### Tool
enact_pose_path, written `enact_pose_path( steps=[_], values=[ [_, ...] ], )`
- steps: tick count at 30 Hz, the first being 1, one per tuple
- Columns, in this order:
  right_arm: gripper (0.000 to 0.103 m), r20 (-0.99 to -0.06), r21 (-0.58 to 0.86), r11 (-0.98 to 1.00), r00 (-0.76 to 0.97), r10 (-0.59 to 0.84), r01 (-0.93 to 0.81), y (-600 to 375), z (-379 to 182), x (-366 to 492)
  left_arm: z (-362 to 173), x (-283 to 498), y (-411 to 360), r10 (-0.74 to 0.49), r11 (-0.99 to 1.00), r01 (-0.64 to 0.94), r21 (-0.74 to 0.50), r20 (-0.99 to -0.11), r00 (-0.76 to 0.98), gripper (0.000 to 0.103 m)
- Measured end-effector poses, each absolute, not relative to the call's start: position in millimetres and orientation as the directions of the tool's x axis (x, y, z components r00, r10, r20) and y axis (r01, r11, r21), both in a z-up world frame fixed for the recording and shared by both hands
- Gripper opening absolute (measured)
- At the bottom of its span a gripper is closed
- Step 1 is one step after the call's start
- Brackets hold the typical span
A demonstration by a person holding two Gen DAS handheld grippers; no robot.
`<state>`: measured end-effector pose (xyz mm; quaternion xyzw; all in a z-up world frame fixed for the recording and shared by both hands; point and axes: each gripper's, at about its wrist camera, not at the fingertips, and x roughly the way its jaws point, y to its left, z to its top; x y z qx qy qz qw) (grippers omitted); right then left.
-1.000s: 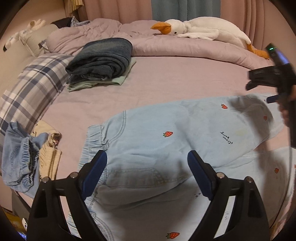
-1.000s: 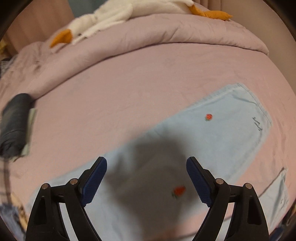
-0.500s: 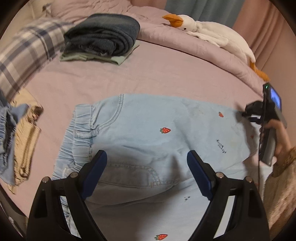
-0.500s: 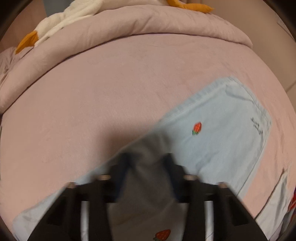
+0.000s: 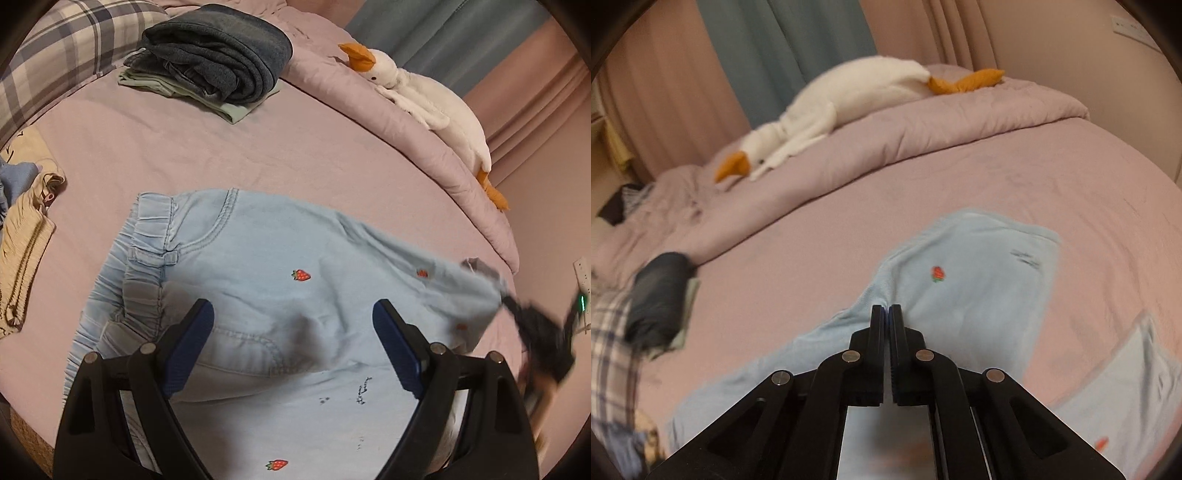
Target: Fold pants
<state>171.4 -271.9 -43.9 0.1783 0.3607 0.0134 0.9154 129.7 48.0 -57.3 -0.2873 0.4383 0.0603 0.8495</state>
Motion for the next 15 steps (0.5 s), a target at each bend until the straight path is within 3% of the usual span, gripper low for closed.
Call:
enact_pose_path(
  steps=[11,13,15],
  values=[
    [0.002,-0.703,0.447,0.880,0.670,0.237,0.158,-291.9,-108.1,103.5,-73.8,213.4,22.9,-0.243,0.837,-0.296,-0.461,-0.797,0.553,0.087],
    [0.002,-0.710,0.440,0.883,0.664,0.233,0.160,-287.6,-109.8,102.9,-92.0,235.4,22.5,-0.269,0.827,-0.324,-0.460,-0.829,0.491,0.078],
    [0.002,-0.707,0.443,0.883,0.667,0.238,0.155,-286.2,-108.3,102.7,-112.4,250.9,25.7,-0.289,0.807,-0.369,-0.461,-0.853,0.435,0.055]
  ],
)
